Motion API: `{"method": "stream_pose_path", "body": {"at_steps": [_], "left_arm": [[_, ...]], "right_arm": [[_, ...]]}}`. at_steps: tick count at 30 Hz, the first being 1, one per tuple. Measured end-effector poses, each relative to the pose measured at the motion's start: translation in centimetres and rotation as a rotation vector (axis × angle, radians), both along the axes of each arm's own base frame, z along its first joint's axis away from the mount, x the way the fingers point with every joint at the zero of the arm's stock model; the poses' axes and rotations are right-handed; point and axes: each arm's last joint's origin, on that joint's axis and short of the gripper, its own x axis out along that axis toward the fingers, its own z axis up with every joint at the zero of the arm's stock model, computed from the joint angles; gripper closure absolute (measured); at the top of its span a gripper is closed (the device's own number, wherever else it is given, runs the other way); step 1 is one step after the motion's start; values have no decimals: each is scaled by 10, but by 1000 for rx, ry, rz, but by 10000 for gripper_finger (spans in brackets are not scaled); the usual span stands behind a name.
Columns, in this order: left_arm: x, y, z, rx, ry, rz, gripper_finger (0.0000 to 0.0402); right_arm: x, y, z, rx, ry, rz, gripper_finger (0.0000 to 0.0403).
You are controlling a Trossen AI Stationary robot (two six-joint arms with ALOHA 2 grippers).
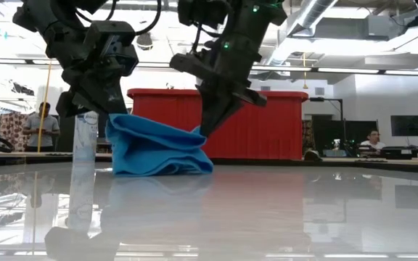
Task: Fold laundry
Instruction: Fold the blue shorts
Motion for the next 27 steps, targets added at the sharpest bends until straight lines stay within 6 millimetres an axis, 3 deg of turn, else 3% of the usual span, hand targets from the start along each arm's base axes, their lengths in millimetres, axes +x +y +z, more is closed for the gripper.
{"method": "stream_pose_path", "body": {"at_steps": [7,20,27], "left_arm": [[3,-7,-6,8,15,-58,350],[8,-17,-11,-45,5,-153,214],[5,-21,-5,-102,-11,-217,203]], "right_arm": [[-2,8,-1,-16,32,64,358],[-15,14,13,34,74,100,285],[-12,20,36,41,-75,118,284]]}}
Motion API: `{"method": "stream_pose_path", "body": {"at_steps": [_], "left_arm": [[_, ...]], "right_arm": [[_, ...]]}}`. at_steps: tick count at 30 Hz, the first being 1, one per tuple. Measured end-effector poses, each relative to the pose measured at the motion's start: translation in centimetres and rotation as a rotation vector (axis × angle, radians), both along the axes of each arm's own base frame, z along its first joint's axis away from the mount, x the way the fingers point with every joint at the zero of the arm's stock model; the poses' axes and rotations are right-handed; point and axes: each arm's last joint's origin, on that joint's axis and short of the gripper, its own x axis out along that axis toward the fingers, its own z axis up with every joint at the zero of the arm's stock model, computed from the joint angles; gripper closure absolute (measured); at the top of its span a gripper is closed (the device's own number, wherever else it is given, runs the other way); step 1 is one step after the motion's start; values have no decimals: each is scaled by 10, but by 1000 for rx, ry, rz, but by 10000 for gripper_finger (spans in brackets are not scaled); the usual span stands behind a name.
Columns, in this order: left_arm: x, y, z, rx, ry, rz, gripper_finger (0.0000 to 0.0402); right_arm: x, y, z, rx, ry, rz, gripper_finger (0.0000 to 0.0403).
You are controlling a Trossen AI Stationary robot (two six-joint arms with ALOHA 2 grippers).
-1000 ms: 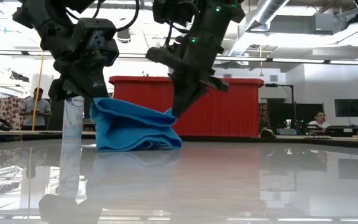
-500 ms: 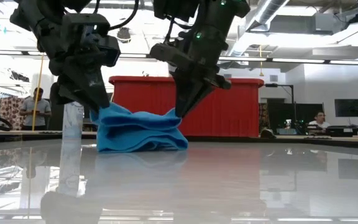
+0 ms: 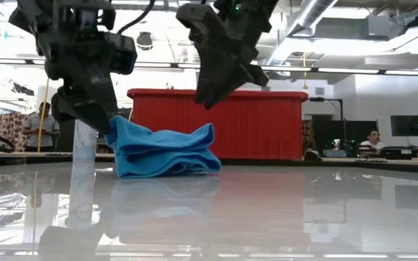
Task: Fold laundry
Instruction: Fold the blue shorts
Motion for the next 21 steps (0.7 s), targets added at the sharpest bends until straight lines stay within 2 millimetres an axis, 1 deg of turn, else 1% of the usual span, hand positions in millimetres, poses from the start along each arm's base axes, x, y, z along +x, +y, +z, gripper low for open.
{"method": "stream_pose_path", "body": {"at_steps": [2,6,7,9,11,13,16,18,19,21], "left_arm": [[-2,0,3,-21,1,1,203],[-6,1,16,-4,-68,28,203],[-8,3,20,24,-88,48,203],[-11,7,26,107,-132,114,203],[-14,12,30,206,-159,191,203],[-14,16,30,280,-165,263,203],[-8,22,25,326,-149,280,203],[-5,25,16,355,-103,272,203],[-3,26,12,366,-83,272,203],[1,29,2,385,-41,279,203]], "right_arm": [[-1,0,0,-8,3,4,285],[11,-7,5,-39,-119,-5,285],[14,-11,6,-45,-146,-3,285],[22,-20,2,-69,-183,-22,285],[25,-30,0,-88,-191,-47,285],[26,-40,-4,-101,-180,-61,285],[29,-50,-9,-99,-175,-63,285],[33,-52,-19,-107,-159,-53,285],[35,-53,-21,-106,-161,-53,285],[32,-54,-26,-94,-119,-42,285]]}}
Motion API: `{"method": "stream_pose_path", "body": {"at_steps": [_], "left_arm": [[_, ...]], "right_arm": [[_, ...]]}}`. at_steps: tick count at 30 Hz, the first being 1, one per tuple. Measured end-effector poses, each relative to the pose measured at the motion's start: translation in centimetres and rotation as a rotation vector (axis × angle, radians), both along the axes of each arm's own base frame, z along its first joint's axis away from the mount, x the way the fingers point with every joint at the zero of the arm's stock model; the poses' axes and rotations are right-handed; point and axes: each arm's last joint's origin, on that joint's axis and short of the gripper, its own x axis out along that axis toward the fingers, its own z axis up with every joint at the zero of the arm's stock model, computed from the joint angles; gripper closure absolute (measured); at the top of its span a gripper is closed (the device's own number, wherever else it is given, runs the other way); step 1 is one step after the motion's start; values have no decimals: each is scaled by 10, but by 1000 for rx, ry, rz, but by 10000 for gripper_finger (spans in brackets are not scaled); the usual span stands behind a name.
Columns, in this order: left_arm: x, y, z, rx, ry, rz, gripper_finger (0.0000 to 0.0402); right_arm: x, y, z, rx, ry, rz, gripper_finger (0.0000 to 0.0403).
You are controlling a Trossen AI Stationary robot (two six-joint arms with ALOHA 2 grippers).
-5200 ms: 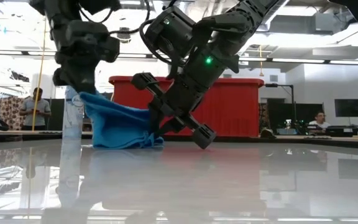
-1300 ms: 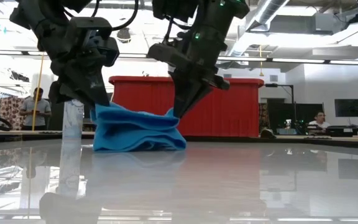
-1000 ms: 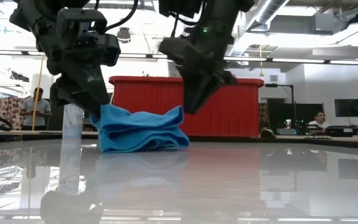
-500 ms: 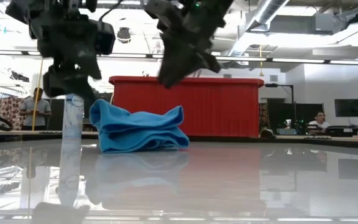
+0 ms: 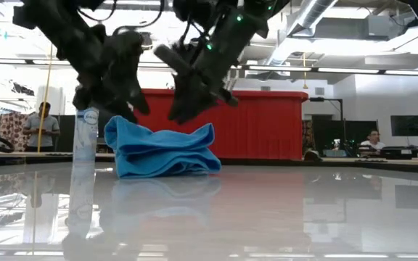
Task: Fold laundry
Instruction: Fold the blue shorts
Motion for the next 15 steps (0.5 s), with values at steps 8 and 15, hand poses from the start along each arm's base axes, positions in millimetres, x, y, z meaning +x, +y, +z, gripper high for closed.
{"method": "stream_pose_path", "body": {"at_steps": [8,15], "left_arm": [[9,3,-30,27,125,13,203],[5,4,-37,58,206,26,203]], "right_arm": [[3,1,-37,17,137,20,285],[6,0,-67,59,232,53,285]]}}
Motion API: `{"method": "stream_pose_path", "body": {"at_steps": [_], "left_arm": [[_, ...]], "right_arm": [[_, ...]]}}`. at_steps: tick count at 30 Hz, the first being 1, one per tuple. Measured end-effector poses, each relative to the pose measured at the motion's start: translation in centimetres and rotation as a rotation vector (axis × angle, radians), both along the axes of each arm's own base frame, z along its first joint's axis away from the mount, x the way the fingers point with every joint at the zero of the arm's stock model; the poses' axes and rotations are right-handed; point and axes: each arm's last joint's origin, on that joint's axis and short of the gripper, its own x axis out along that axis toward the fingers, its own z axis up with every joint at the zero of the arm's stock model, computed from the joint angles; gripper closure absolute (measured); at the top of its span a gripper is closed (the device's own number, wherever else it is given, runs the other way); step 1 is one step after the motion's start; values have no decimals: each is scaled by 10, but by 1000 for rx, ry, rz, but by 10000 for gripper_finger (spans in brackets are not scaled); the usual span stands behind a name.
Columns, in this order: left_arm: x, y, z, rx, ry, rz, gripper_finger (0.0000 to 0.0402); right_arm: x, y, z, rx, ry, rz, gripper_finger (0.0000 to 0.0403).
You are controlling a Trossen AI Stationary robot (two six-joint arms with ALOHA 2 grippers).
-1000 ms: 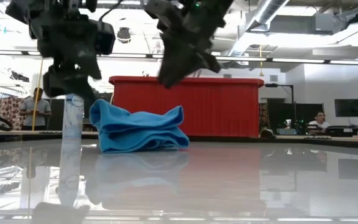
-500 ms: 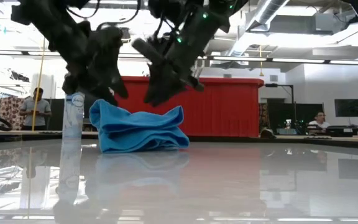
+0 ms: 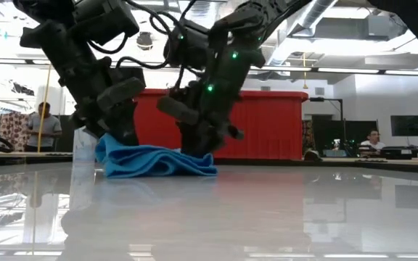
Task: Fold laundry
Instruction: Fold the blue shorts
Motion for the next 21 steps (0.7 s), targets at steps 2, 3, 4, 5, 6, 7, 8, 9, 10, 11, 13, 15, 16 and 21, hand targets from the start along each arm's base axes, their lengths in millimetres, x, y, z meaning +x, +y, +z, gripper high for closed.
{"method": "stream_pose_path", "body": {"at_steps": [2,3,4,5,6,7,8,9,10,11,13,15,16,21], "left_arm": [[-2,0,-1,9,24,1,203],[-3,1,-1,12,31,-4,203],[-3,1,-2,14,39,-7,203],[-3,1,-2,14,44,-8,203],[-3,0,-2,14,46,-13,203],[-3,0,-2,13,44,-19,203],[-4,0,1,9,36,-28,203],[-4,0,4,6,27,-38,203],[-5,0,8,4,16,-48,203],[-6,0,13,6,-2,-55,203],[-9,1,24,5,-49,-60,203],[-13,2,36,19,-100,-45,203],[-15,3,41,34,-121,-33,203],[-20,7,57,107,-208,29,203]], "right_arm": [[-1,0,-3,2,16,3,285],[-1,0,-3,1,22,4,285],[-2,0,-3,1,29,3,285],[-2,0,-3,1,29,5,285],[-2,0,-1,-1,29,9,285],[-3,-2,1,-4,31,13,285],[-4,-3,3,-5,34,19,285],[-5,-4,5,-7,35,21,285],[-7,-6,7,-7,41,19,285],[-8,-8,10,-8,41,15,285],[-10,-11,17,-9,34,9,285],[-11,-13,28,-17,0,17,285],[-12,-14,34,-23,-14,26,285],[-18,-16,63,-46,-84,40,285]]}}
